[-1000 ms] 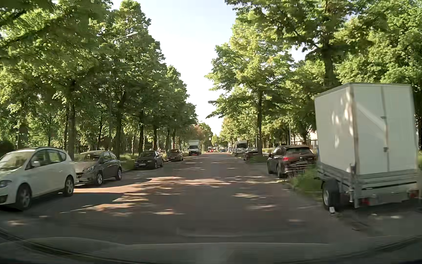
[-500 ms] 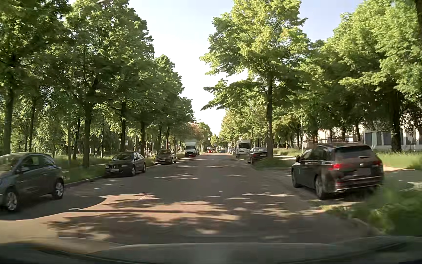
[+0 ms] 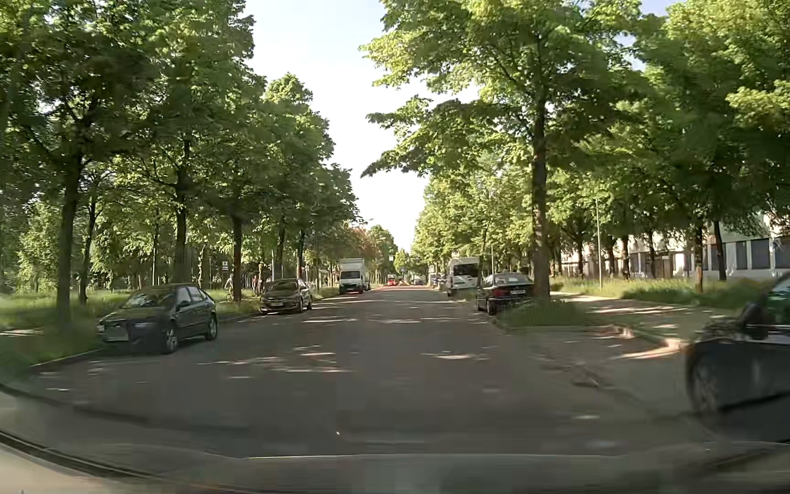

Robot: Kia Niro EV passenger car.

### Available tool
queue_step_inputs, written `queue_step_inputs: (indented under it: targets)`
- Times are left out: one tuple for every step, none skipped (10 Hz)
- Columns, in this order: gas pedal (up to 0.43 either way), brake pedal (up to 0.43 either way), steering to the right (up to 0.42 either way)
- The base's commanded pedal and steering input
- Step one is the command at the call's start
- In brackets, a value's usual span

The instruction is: Follow the waypoints while adhering to traffic rules and regulations

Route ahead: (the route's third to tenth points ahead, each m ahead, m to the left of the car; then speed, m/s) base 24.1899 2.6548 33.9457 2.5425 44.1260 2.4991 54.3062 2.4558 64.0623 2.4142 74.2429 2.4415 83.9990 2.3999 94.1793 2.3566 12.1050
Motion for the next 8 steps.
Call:
queue_step_inputs:
  targets:
    - [0.079, 0.0, -0.005]
    - [0.079, 0.0, -0.004]
    - [0.079, 0.0, -0.004]
    - [0.079, 0.0, -0.004]
    - [0.079, 0.0, -0.004]
    - [0.079, 0.0, -0.004]
    - [0.079, 0.0, -0.004]
    - [0.067, 0.0, -0.004]
